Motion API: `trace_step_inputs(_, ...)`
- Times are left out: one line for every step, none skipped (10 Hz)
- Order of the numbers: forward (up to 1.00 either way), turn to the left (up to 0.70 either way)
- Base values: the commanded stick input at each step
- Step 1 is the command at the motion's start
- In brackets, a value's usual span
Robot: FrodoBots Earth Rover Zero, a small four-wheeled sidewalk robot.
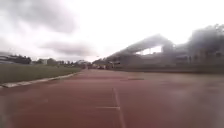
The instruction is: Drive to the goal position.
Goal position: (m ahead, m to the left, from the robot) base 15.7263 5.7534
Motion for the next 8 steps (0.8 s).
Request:
trace_step_inputs(0.5,0.02)
trace_step_inputs(0.5,0.02)
trace_step_inputs(0.5,0.02)
trace_step_inputs(0.5,0.02)
trace_step_inputs(0.5,0.02)
trace_step_inputs(0.5,0.02)
trace_step_inputs(0.5,0.02)
trace_step_inputs(0.5,0.02)
